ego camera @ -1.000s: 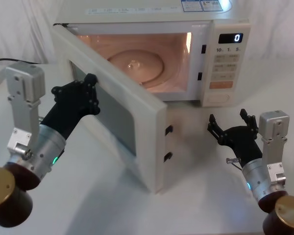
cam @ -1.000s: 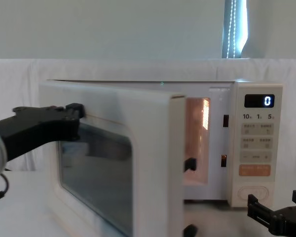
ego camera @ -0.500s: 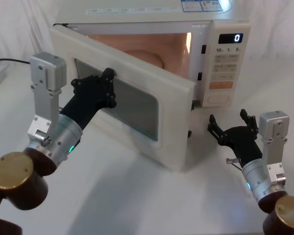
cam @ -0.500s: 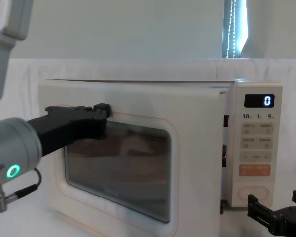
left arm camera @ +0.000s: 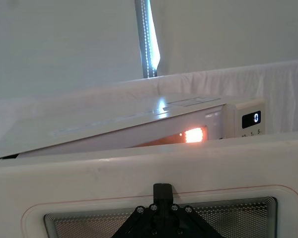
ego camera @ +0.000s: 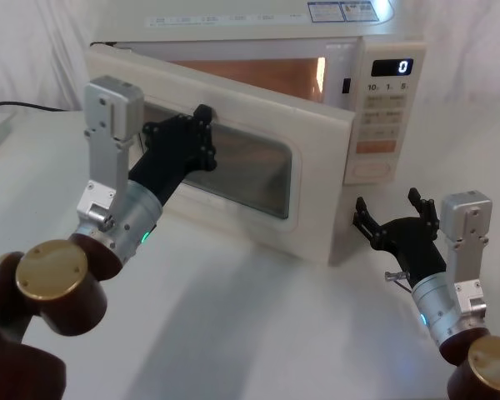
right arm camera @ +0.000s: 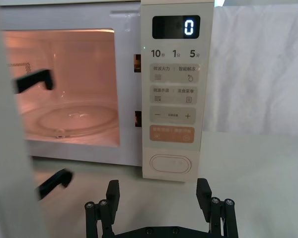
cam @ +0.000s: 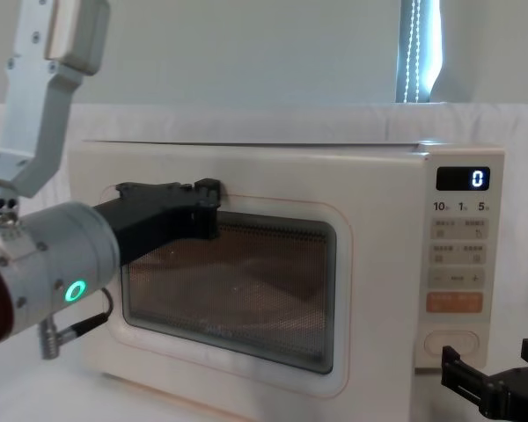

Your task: Press the button to open the microwave door with one hand; close the microwave door with the other hand.

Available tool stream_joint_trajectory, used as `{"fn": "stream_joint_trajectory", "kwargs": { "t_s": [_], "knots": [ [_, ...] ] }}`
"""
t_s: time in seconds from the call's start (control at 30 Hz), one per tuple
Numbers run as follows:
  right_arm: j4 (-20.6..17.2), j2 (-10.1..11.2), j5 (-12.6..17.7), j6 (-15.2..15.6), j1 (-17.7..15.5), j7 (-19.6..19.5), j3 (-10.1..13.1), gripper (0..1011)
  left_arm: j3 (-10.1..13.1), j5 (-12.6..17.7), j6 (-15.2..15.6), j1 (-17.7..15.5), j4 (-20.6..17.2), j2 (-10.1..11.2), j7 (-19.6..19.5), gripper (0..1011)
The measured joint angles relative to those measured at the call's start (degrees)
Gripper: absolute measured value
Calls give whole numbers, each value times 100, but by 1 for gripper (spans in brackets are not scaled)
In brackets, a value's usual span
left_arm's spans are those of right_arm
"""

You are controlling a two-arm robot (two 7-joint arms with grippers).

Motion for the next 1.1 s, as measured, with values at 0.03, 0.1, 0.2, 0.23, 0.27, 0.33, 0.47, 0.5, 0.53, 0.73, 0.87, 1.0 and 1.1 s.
{"fn": "stream_joint_trajectory", "kwargs": {
  "t_s": [0.03,0.1,0.2,0.23,0.27,0.33,0.47,0.5,0.53,0.73,0.87,1.0,1.1],
  "knots": [
    [0,0,0,0,-1,0,1,1002,22,26,-9,-52,52,-23,3,0],
    [0,0,0,0,0,0,1,1002,45,62,-21,-127,134,-56,12,0],
    [0,0,0,0,-1,0,0,1002,62,92,-31,-198,215,-89,21,0],
    [0,0,0,0,0,0,0,1002,69,102,-34,-223,242,-100,24,0],
    [0,0,0,0,0,0,1,1002,80,127,-43,-267,290,-120,31,0],
    [0,0,0,0,0,0,0,1002,101,164,-56,-339,369,-148,37,0],
    [0,0,0,0,0,0,1,1002,131,229,-63,-426,471,-179,49,0],
    [0,0,0,0,0,0,0,1002,141,249,-57,-465,508,-194,52,0],
    [0,0,0,0,0,0,0,1002,146,260,-52,-487,530,-202,53,0],
    [0,0,0,0,0,0,0,1002,176,317,-1,-645,698,-271,53,0],
    [0,0,0,0,0,0,0,1002,193,350,8,-762,813,-328,53,0],
    [0,0,0,0,0,0,0,1002,208,379,-3,-843,908,-371,53,0],
    [0,0,0,0,0,0,0,1002,216,400,-10,-909,983,-402,53,0]
  ]
}}
